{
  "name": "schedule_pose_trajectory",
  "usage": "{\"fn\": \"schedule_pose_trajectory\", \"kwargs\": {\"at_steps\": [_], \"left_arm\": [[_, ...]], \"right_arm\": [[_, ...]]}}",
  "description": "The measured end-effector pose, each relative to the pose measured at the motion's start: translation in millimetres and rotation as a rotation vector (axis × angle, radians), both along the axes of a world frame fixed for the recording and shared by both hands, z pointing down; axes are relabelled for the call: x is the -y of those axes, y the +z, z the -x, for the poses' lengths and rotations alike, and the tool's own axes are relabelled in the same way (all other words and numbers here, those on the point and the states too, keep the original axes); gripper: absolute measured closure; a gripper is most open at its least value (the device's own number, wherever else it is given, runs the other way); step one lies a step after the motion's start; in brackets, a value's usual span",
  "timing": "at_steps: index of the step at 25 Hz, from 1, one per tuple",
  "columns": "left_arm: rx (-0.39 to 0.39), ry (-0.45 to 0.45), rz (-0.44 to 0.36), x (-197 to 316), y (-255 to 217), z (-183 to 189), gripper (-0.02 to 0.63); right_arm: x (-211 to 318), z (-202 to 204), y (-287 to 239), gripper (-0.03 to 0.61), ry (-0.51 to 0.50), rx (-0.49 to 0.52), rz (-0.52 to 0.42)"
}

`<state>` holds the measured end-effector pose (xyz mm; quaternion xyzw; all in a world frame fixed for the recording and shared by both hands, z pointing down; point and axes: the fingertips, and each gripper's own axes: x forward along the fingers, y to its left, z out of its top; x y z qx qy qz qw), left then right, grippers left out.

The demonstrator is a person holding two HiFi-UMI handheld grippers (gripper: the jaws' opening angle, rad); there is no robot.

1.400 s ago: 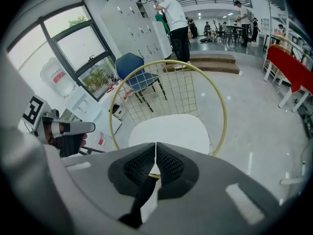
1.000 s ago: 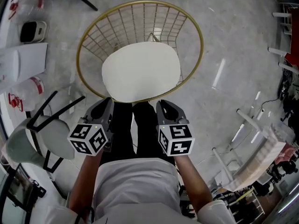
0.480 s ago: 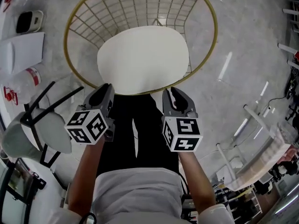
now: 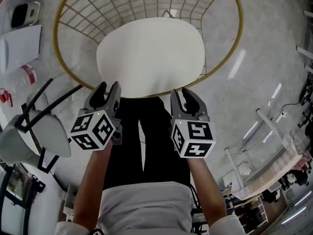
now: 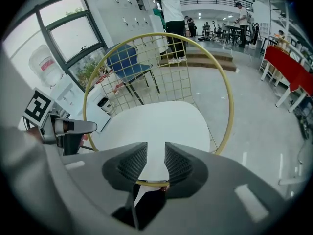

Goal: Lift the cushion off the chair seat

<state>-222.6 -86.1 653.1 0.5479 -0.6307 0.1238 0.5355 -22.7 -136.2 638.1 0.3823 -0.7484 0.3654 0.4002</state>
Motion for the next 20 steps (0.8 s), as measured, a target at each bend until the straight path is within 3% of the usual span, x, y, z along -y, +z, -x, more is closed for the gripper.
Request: {"fn": "schedule_pose_trajectory", "kwargs": {"at_steps": [9, 20], "left_arm": [[0.049, -0.071, 0.058, 7.3, 32.6, 17.3, 0.331], [0.095, -0.196, 0.169, 15.3, 73.9, 26.6, 0.169]], "right_arm": [[18.3, -0.6, 32.4, 0.418, -0.01, -0.016, 0.03], [34.6, -15.5, 56.6, 0.379, 0.008, -0.051, 0.06]]}}
